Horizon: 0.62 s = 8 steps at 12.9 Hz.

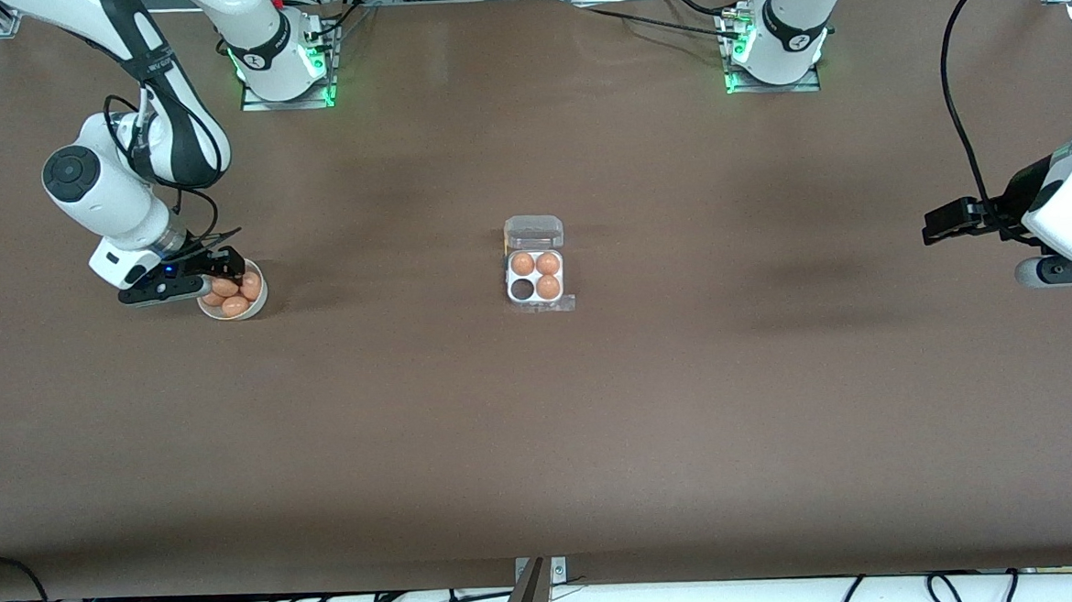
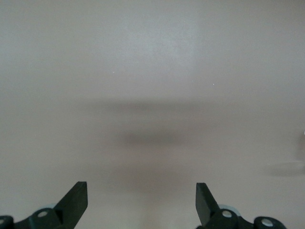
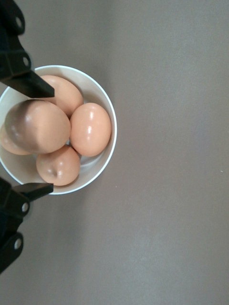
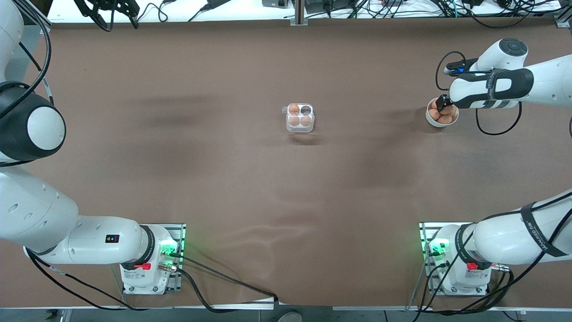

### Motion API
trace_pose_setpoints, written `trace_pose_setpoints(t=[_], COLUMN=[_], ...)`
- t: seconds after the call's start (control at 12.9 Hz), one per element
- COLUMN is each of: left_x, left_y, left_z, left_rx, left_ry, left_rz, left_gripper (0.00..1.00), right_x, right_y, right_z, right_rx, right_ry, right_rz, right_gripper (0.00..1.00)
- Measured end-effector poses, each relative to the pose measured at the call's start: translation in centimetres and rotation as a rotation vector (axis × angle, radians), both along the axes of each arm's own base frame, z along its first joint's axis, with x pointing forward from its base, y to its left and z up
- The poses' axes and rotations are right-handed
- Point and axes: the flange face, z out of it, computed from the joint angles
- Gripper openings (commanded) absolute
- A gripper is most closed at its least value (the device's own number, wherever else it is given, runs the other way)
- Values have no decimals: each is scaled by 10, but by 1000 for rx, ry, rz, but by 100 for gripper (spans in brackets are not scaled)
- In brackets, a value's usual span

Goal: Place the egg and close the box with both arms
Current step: 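Close the right gripper on one brown egg in the bowl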

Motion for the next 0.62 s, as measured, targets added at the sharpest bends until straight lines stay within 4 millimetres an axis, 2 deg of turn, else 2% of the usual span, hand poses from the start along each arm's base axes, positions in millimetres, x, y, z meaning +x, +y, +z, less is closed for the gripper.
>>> trace_pose_setpoints(t=[0.62], left_x=[0], left_y=[0], left_z=[0], left_rx=[0], left_ry=[0], left_rz=[-1], left_gripper=[100], right_x=[-1], right_y=[1], right_z=[-2], right_rx=[0], right_ry=[5], right_rz=[2], right_gripper=[53])
